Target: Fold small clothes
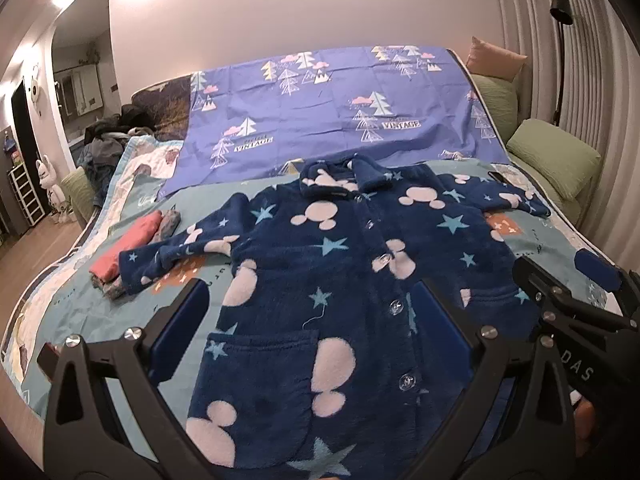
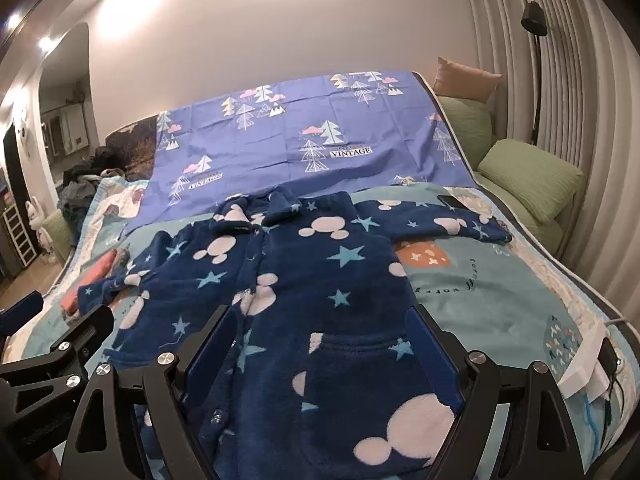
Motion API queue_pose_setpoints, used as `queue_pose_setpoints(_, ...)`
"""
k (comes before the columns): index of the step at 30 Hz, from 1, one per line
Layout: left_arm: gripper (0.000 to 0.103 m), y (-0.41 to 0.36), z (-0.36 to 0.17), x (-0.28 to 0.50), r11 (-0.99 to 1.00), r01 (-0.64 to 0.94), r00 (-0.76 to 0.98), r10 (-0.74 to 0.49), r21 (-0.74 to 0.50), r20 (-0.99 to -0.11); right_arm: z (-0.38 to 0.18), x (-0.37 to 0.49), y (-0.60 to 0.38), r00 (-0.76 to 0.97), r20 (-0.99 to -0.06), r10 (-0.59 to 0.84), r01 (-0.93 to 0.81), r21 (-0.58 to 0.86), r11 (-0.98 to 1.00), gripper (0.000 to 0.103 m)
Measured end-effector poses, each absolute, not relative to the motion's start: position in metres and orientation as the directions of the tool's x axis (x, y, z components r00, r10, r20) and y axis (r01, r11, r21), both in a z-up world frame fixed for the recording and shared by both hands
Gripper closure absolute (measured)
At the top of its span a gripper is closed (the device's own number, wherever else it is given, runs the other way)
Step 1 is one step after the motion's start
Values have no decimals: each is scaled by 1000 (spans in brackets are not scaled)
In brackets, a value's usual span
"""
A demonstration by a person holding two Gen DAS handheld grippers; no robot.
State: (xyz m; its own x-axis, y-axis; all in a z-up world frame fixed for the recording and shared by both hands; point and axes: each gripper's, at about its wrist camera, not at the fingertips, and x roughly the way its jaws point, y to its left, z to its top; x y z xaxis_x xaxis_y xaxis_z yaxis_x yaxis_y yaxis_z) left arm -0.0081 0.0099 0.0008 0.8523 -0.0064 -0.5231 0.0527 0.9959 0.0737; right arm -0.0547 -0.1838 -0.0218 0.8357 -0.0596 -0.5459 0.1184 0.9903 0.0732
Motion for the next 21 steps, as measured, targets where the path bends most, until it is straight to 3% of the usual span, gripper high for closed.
queue_pose_setpoints(11,2,-4,-5,-18,993,21,808,53,120,-587,-29,-51,-177,819,-570,-72,121,47,992,15)
queue_pose_setpoints(21,2,-7,-26,-9,993,57,804,17,105,-595,-29,-48,-170,810,-580,-89,123,20,992,15)
